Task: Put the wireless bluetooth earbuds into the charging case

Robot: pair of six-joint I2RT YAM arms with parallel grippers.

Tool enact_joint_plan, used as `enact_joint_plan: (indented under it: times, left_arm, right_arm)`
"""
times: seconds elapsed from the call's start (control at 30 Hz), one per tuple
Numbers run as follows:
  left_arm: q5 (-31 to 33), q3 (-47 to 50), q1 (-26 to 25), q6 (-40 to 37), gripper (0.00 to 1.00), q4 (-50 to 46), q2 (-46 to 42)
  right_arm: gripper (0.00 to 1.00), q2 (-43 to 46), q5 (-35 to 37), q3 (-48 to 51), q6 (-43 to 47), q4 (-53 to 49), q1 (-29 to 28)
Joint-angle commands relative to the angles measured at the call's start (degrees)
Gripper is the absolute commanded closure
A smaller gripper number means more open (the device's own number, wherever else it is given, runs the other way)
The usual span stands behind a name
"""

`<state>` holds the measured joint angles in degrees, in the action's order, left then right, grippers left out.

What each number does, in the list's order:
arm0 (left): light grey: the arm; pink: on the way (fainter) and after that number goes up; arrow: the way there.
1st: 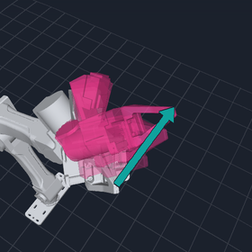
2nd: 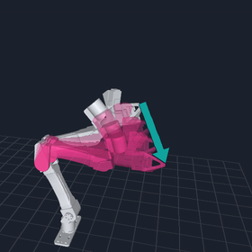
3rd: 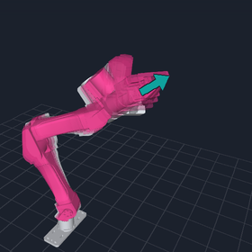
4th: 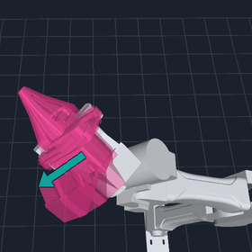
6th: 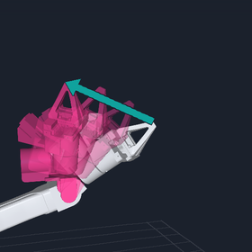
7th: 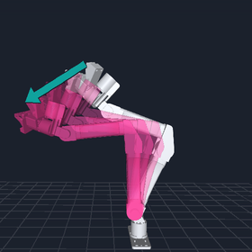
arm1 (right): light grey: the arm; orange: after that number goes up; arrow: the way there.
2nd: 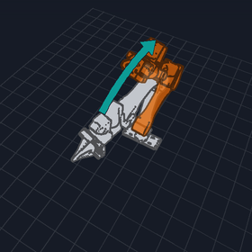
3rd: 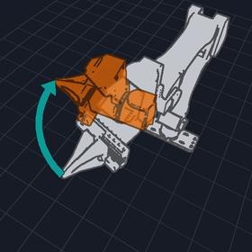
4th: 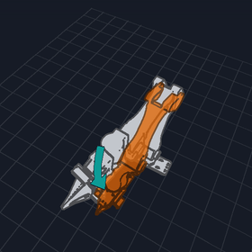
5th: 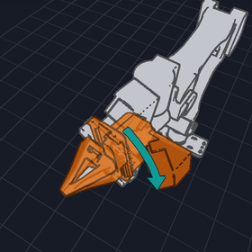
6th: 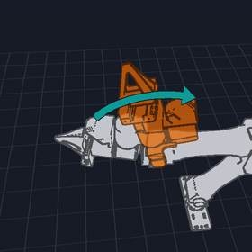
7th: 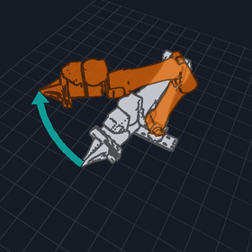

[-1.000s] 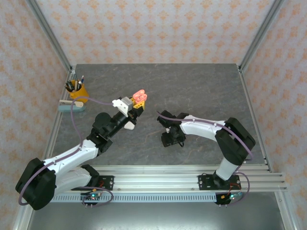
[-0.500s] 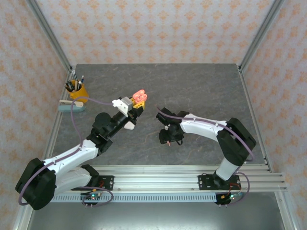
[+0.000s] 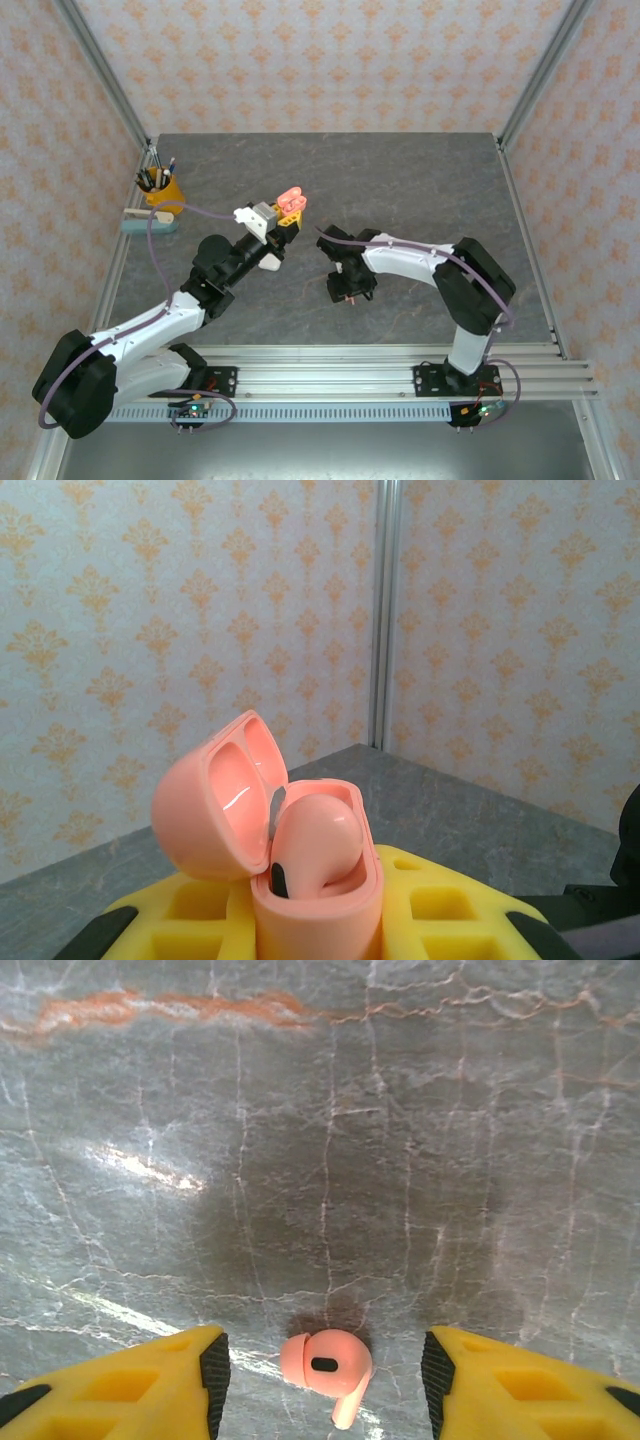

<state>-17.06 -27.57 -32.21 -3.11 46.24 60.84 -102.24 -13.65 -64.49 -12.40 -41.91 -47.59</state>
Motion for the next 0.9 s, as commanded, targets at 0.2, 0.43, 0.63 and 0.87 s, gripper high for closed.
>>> enact_joint_plan:
  times: [0.2,0.43,0.63,0.87]
  left_arm:
    - [1.05,-0.28,0.44,-1.19,1.0,0.52,-1.11]
    - [1.06,-0.35,0.45,-1.21,1.0,0.61,-0.9]
    - [1.0,-0.29,0.52,-1.19,1.0,0.48,-0.99]
    - [1.06,-0.17,0.44,-1.1,1.0,0.78,-0.9]
  right_arm:
    - [0.48,-2.22,3.18,-0.96,3.26,-4.07,-0.33]
    - [0.53,-3.53,3.53,-1.24,3.57,-3.89,-0.33]
    - [0.56,-3.85,3.71,-1.26,3.89,-4.08,-0.39]
    - [0.61,-3.94,3.7,-1.47,4.2,-4.34,-0.38]
